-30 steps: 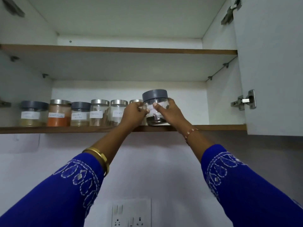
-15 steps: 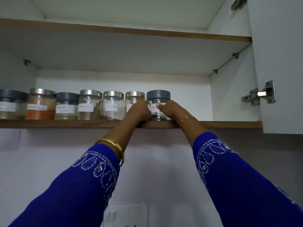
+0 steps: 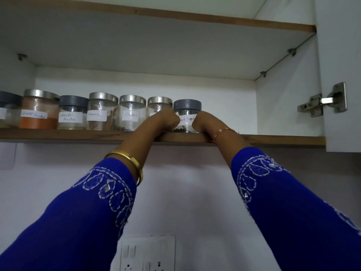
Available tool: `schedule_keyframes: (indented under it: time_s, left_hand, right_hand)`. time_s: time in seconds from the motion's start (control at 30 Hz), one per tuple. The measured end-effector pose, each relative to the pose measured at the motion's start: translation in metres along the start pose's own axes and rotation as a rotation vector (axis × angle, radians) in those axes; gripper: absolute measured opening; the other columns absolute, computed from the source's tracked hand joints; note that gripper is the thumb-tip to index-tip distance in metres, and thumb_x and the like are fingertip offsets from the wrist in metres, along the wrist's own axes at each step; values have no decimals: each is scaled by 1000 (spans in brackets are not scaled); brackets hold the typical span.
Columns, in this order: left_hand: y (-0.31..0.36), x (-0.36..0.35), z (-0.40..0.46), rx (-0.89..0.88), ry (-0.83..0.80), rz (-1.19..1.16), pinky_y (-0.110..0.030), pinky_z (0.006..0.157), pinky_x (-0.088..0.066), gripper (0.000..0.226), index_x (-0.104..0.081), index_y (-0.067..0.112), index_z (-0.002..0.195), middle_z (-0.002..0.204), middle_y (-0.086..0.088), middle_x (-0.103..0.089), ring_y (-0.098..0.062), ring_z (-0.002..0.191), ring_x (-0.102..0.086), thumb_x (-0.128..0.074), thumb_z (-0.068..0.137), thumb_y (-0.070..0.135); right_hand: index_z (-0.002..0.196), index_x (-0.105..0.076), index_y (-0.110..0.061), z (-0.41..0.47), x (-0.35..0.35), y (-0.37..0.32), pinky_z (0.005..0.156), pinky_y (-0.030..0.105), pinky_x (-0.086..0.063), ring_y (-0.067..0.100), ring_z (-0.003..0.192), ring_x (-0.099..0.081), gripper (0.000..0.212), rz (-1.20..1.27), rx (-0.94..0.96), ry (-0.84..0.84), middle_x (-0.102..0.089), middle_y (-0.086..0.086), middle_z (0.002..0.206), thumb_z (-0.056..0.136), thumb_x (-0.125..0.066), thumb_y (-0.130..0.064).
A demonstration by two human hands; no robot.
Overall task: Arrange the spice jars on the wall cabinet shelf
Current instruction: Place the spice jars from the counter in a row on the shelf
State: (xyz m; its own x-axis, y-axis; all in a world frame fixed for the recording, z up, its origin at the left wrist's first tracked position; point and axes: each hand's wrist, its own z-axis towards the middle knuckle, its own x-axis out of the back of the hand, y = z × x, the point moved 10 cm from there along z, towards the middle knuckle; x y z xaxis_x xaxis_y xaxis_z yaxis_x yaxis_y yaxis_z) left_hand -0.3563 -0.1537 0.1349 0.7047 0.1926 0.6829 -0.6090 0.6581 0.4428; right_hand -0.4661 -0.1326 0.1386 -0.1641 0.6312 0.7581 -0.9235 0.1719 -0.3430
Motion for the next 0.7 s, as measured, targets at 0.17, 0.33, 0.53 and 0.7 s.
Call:
schedule_keyframes:
  time_s: [0.17,0.33,0.53,0.7]
  left_hand:
    - [-3,25,-11,-55,250,-237,-31,85,-45,37,-58,-4,117,120,-23,-60,-33,112,-56,-42,84,-4]
    - [16,46,-54,-330,500,-217,-23,77,-46,32,-67,3,105,107,-14,-69,-26,95,-63,-42,86,-1]
    - [17,32,-127,-437,506,-353,-15,82,-45,30,-66,3,108,106,-9,-69,-15,96,-62,-45,86,0]
    - [6,-7,-191,-355,412,-616,-12,89,-48,26,-62,0,112,104,-1,-62,-10,100,-59,-46,92,2]
  right_hand:
    - [121,-53,7,-24,37,6,83,29,-43,33,114,-56,32,291,72,357,-58,22,124,91,-44,0]
    - [113,-62,4,-80,58,-1,86,24,-39,30,108,-58,31,369,256,631,-64,20,114,89,-43,0]
    - [107,-65,8,-185,35,3,89,23,-43,30,101,-61,28,390,462,701,-65,21,107,84,-48,5]
    - [114,-64,3,-255,6,44,96,21,-42,27,112,-60,30,479,283,665,-65,17,118,87,-52,-3]
